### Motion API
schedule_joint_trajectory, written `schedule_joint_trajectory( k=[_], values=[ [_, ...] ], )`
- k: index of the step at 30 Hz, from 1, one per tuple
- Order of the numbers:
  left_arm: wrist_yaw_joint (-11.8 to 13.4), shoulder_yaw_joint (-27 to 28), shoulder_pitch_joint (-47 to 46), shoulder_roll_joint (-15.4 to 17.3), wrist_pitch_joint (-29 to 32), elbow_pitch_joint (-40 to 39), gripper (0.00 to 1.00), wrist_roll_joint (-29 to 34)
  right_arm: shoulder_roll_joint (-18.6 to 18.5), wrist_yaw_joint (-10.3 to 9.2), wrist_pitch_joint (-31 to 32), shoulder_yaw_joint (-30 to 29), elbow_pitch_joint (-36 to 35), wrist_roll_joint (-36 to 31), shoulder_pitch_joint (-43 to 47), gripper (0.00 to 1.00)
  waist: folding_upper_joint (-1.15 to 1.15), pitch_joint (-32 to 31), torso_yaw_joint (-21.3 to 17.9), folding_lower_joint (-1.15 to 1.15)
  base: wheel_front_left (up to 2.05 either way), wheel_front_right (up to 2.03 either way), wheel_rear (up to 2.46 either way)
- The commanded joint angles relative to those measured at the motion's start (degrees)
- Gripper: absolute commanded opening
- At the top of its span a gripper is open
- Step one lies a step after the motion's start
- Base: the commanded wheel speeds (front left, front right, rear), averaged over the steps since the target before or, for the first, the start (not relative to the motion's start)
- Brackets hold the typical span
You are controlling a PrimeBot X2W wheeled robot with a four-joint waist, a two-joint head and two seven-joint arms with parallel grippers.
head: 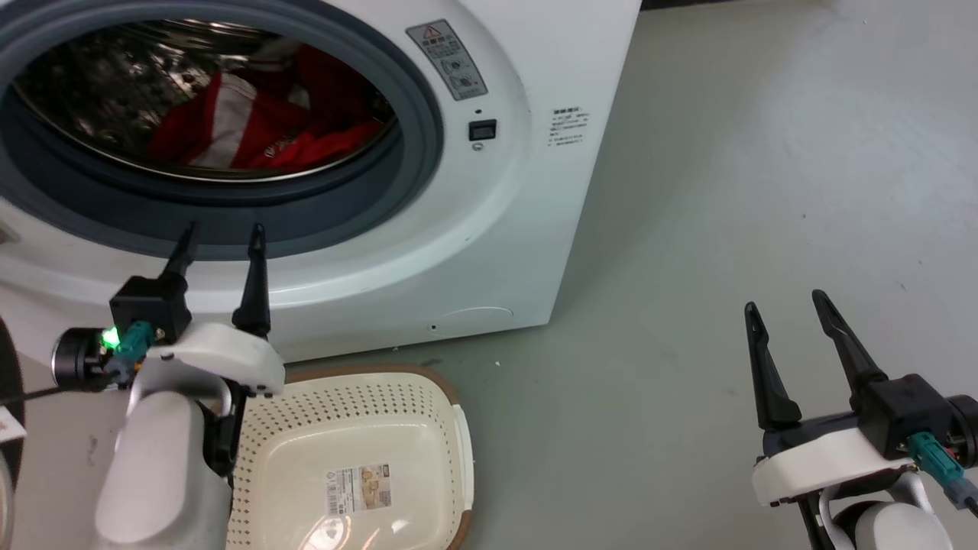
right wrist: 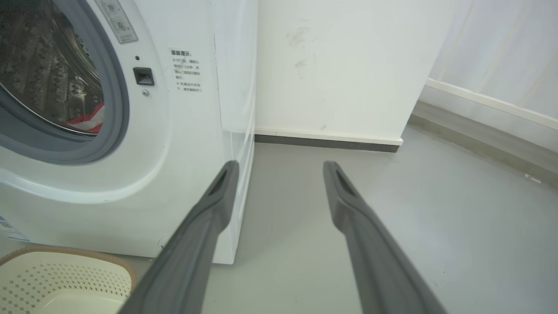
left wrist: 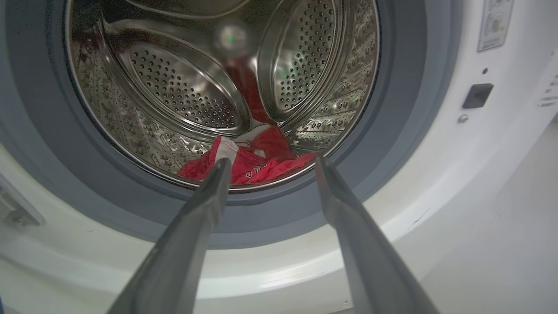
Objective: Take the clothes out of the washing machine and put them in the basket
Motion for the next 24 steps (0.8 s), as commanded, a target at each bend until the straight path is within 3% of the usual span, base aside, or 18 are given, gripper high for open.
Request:
schedule_joint_trajectory(
  k=[1, 24],
  values=[
    [-0.24, 0.21, -2.35, 0.84, 0.56, 1.05, 1.0, -0.6, 0.07, -0.04, -0.52, 0.32, 0.11, 0.72, -1.15, 1.0, 0.0, 3.78, -3.46, -0.01, 0.0, 0.0, 0.0],
    [-0.67, 1.3, -27.79, 18.38, 14.34, 16.25, 1.0, -1.73, 0.09, -0.04, -6.52, 5.87, 7.89, 9.71, -8.92, 1.0, 0.0, 18.54, -17.1, -0.01, 0.0, 0.0, 0.0]
  ],
)
